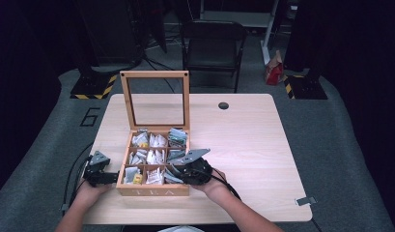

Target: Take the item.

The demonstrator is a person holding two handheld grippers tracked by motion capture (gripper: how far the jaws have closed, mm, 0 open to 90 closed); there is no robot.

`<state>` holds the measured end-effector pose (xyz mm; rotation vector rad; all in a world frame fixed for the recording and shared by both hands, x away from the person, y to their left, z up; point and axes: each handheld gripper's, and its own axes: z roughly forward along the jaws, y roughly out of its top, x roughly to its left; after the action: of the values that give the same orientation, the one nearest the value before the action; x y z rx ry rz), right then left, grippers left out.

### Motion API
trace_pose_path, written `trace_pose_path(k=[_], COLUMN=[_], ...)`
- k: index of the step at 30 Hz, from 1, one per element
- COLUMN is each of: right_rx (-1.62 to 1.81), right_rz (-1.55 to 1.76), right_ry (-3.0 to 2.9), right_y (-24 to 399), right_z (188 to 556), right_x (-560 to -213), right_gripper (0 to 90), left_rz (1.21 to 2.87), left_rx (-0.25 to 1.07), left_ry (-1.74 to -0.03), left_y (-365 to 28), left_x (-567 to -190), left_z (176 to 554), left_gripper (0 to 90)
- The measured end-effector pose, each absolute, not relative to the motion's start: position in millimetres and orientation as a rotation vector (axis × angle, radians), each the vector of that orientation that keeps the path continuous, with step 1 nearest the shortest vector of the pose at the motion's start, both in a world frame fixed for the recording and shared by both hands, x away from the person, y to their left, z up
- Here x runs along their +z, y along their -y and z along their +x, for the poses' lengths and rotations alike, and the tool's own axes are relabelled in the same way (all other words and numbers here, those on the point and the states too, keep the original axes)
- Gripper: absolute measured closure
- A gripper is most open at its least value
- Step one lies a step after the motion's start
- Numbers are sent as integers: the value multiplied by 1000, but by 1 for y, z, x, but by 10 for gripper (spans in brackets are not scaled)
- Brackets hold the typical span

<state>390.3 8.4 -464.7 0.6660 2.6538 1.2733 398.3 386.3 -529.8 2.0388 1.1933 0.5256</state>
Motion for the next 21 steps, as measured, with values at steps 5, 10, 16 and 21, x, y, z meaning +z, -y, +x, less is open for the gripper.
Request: trace_pose_path(k=[5, 10, 16, 21], right_rx=[1260, 1261, 1264, 1264], right_rz=[652, 640, 639, 631], right_ry=[-2664, -2667, -2682, -2681], right_y=[-10, -11, -12, -12], right_z=[390, 390, 390, 390], right_x=[-465, -466, -466, -466], right_gripper=[771, 815, 868, 891], left_rz=[2039, 2039, 2039, 2039], left_rx=[526, 526, 526, 526], left_ry=[-1193, -1193, -1193, -1193], left_y=[-386, -386, -386, -386], left_x=[-530, -530, -530, -530], left_z=[398, 398, 398, 398], left_gripper=[152, 152, 152, 152])
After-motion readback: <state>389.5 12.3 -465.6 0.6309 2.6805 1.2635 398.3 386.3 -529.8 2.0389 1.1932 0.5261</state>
